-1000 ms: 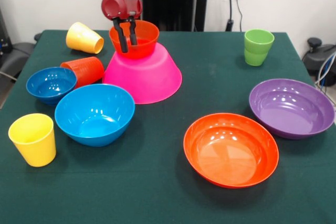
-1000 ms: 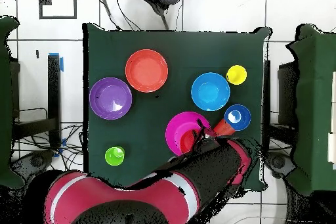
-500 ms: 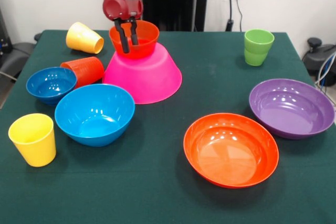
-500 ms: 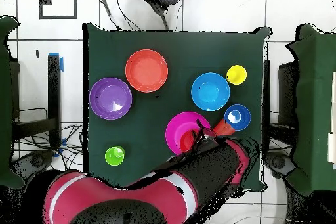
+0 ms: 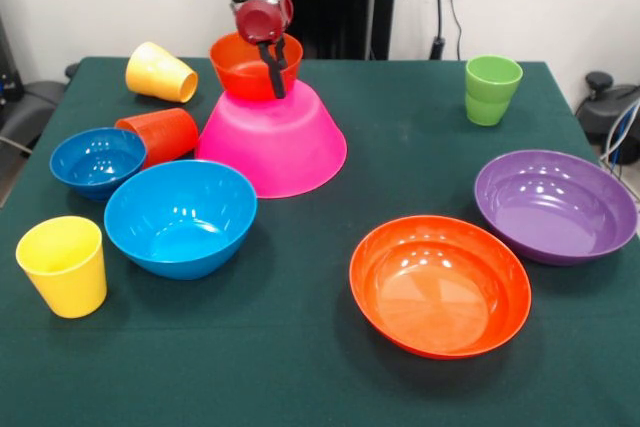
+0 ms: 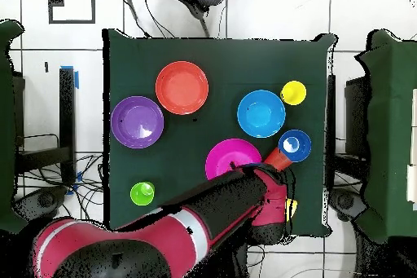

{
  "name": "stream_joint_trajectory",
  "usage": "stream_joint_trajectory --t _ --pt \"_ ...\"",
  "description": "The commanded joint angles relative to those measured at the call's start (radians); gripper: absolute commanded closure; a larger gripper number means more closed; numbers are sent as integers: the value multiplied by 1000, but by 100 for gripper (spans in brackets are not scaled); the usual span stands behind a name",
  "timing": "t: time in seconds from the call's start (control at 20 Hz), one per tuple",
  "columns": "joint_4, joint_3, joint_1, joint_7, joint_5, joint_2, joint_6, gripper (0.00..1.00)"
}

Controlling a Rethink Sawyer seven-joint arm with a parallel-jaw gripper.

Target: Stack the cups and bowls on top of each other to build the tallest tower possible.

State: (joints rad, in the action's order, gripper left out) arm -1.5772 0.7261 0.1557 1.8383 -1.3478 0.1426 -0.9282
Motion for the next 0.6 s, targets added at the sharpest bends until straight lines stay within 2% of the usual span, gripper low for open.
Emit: stream_joint_trajectory --t 0.05,0.35,0.6 --pt "-13 -60 82 40 -110 -16 92 0" --pt "-30 -15 160 136 -159 23 84 0" --pt "-41 -5 180 160 -161 47 70 0"
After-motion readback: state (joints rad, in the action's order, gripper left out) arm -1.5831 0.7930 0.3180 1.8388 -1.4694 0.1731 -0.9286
